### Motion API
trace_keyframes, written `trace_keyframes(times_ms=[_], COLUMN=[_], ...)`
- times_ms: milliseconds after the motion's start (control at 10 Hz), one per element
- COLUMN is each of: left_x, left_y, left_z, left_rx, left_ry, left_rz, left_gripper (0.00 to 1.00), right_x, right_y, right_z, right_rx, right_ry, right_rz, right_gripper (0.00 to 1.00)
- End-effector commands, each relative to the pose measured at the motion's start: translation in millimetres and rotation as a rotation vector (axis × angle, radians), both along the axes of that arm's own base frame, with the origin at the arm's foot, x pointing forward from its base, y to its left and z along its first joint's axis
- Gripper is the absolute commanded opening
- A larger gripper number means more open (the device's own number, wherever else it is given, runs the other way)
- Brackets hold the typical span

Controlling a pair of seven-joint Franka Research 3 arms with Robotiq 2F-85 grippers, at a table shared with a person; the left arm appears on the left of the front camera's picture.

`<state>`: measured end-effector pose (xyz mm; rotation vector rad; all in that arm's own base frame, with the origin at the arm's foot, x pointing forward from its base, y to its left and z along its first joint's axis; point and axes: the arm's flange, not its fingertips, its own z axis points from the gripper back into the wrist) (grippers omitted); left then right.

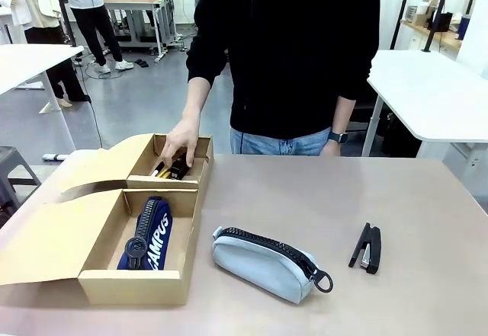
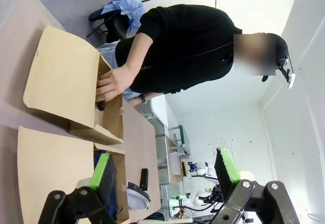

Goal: Place items inside the box.
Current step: Pick up a Pencil pouch or Stapler and place it inside the Mailer Box closest to the robot.

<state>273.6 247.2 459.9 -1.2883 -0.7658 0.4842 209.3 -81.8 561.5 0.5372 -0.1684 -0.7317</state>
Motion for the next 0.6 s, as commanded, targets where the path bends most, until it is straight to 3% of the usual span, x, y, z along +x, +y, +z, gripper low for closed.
trace_keyframes(times_ms=[0,500], left_x=[1.8,1.8], left_y=[-1.0,-1.0], left_z=[0.8,0.8], left_rx=[-0.003,-0.003], left_ry=[-0.037,-0.037], left_rz=[0.003,0.003], left_gripper=[1.0,1.0], right_x=[-0.9,-0.9], right_y=[-1.0,-1.0], right_z=[-1.3,-1.3], right_rx=[-0.008,-0.008], right_ry=[0.007,0.007], right_rz=[-0.001,-0.001], right_gripper=[1.0,1.0])
